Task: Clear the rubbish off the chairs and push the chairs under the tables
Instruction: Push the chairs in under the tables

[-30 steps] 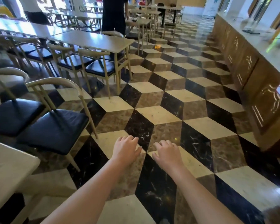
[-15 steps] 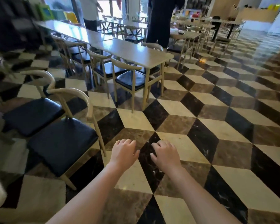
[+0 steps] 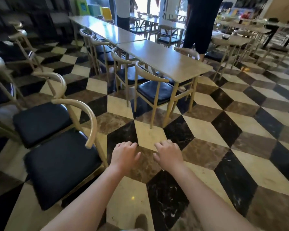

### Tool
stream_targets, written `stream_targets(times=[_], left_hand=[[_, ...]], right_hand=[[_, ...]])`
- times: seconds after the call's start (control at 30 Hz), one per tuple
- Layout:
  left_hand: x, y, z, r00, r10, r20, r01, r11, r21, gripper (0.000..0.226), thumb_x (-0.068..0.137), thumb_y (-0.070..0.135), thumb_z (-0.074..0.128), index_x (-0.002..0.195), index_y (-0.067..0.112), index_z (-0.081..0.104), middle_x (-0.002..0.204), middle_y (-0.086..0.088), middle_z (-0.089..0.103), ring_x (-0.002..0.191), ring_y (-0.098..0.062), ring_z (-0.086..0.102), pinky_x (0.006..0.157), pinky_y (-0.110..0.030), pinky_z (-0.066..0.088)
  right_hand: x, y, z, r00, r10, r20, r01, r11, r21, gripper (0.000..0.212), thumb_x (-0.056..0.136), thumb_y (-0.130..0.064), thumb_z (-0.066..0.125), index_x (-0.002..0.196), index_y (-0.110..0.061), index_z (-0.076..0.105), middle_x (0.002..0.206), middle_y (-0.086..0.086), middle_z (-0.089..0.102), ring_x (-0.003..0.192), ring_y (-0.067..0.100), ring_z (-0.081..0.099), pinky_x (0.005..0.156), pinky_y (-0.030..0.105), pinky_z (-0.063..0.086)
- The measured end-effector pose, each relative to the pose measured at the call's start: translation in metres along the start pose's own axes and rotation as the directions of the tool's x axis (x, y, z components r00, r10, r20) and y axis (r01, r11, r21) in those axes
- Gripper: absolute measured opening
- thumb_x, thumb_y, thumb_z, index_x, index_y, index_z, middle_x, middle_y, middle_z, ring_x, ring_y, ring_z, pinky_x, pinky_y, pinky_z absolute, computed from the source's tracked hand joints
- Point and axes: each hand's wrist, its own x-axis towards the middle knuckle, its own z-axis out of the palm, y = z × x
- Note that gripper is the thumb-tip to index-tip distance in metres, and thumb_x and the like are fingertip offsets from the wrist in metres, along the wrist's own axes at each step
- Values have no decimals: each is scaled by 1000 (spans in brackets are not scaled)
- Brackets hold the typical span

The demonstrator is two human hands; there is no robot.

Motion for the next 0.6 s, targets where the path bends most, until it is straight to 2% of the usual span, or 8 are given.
stream_targets(times=[0.2,0.33,0.5,0.6], left_hand=[[107,-31,-12,999,-36,-22,36,999,16,37,91,43,49,118,21,59,113,1,66,106,-15,59,98,-34,45],[157,-57,-7,995,-92,-48,93,995,25,36,89,44,50,114,21,61,109,1,67,102,-15,61,93,-33,47],[221,-100,7,966,-242,-91,246,968,40,34,86,43,53,108,19,63,102,0,69,94,-15,63,87,-32,50],[261,-125,14,930,-349,-112,356,933,52,34,87,44,51,106,19,63,99,1,68,92,-14,63,88,-32,50]], right_hand=[[120,25,-14,998,-46,-41,45,998,-31,31,90,-36,54,114,-17,58,112,5,61,107,22,54,91,35,45],[188,30,-6,994,-111,-5,111,994,-1,37,91,-38,53,122,-19,54,118,5,60,113,22,52,94,36,45],[288,29,18,966,-256,35,256,967,0,38,91,-41,51,123,-22,53,121,4,60,114,24,53,94,39,47],[358,22,31,932,-360,48,362,932,-25,35,88,-42,53,117,-23,57,115,3,62,110,24,54,92,39,47]])
